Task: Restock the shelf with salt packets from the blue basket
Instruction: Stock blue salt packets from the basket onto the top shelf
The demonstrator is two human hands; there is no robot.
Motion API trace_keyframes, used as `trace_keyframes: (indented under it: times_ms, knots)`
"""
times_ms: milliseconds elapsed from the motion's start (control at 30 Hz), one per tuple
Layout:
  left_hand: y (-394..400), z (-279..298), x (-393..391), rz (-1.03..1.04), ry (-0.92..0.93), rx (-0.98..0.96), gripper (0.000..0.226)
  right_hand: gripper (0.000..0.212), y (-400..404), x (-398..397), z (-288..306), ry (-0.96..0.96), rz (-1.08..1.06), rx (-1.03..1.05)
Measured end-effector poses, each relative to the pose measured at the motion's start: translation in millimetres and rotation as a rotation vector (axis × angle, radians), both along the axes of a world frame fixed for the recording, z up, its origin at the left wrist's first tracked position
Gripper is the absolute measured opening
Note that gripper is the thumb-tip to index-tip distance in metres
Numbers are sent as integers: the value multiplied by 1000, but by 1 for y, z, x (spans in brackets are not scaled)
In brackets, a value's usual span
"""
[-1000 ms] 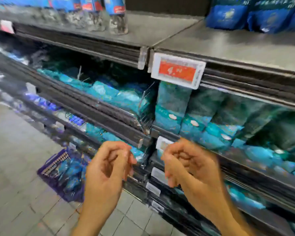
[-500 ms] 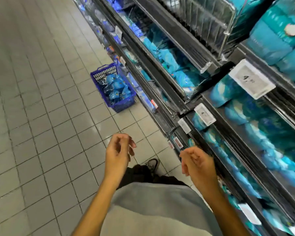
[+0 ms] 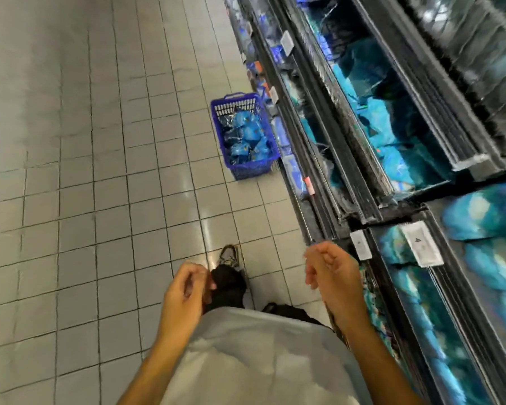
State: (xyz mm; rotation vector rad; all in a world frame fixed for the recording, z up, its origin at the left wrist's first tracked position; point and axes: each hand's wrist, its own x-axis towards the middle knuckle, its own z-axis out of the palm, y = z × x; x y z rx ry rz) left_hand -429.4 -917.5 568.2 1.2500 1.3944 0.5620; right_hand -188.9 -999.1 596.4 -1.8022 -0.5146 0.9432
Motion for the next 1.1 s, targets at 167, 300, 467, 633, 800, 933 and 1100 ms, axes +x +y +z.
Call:
trace_keyframes:
  times_ms: [167, 300, 467, 633, 800, 933, 1100]
  knots:
    - [52, -18, -35, 124, 63, -91, 26, 19, 118, 6, -5, 62, 69, 22]
    - [128, -22, -46, 188, 56, -119, 20, 19, 206, 1, -7, 69, 76, 11]
    - [234, -20, -27, 122, 29, -110, 17, 20, 260, 1, -12, 54, 33, -76]
    - [337, -16, 24, 30, -23, -139, 19, 22, 273, 23, -19, 44, -21, -175]
    - [417, -21, 93, -21, -65, -221, 22, 29, 300, 73, -37, 26, -117, -206]
    - [468, -33, 143, -53, -21, -244, 22, 27, 356, 118, -66, 66, -86, -226]
    - [531, -61, 197, -34, 70, -288, 20, 24, 468, 165, -118, 167, -35, -350]
